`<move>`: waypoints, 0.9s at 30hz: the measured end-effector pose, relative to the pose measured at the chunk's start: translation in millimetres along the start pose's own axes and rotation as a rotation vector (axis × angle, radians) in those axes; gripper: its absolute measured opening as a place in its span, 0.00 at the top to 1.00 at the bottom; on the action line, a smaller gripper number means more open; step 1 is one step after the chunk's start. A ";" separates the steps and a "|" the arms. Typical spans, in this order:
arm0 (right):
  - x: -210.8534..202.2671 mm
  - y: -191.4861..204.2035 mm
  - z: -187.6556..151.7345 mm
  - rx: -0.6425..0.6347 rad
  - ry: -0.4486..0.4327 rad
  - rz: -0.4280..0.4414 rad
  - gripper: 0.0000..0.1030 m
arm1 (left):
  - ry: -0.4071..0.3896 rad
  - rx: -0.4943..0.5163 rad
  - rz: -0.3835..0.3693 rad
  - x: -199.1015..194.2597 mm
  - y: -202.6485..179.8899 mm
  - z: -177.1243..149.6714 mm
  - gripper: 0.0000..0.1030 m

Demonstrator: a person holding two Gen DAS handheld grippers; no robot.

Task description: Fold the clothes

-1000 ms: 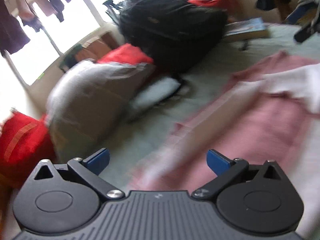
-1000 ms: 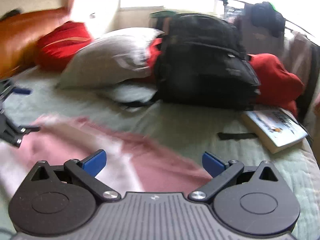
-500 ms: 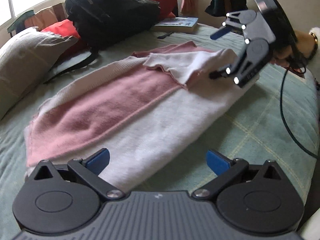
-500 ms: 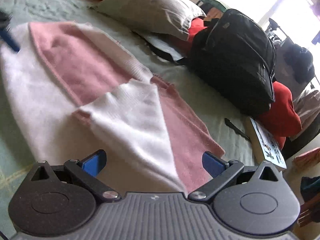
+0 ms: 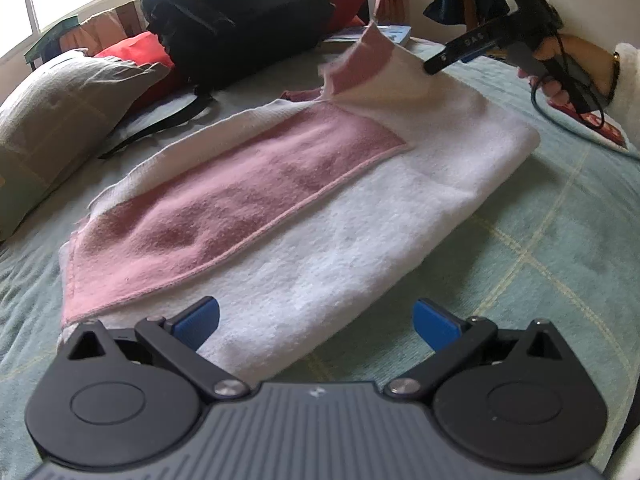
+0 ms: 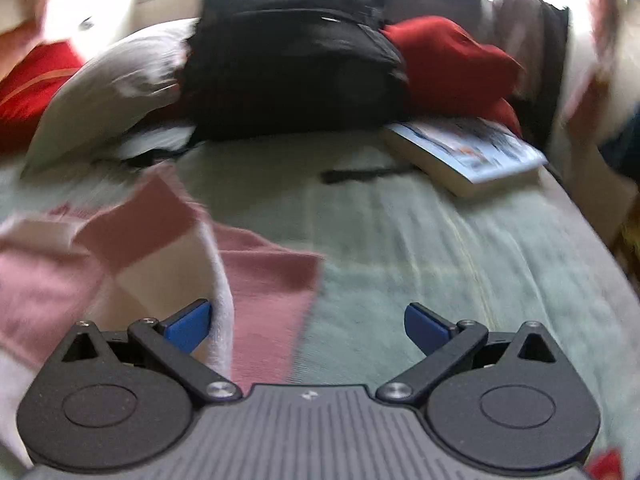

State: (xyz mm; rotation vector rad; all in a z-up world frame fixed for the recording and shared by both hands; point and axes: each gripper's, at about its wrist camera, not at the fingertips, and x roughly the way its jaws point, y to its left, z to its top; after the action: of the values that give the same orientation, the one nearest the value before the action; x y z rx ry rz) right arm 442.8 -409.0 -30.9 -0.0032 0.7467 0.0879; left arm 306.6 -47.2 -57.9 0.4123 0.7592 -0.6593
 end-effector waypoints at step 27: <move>-66.8 82.9 -75.9 -0.217 -0.004 0.418 0.00 | -0.050 -0.227 -0.001 -16.1 59.8 -26.3 0.01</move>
State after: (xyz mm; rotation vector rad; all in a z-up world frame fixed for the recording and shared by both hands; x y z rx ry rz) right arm 335.9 -334.3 -38.9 -0.0541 0.7221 0.5671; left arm 325.4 17.4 -56.9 0.1871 0.7774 -0.5750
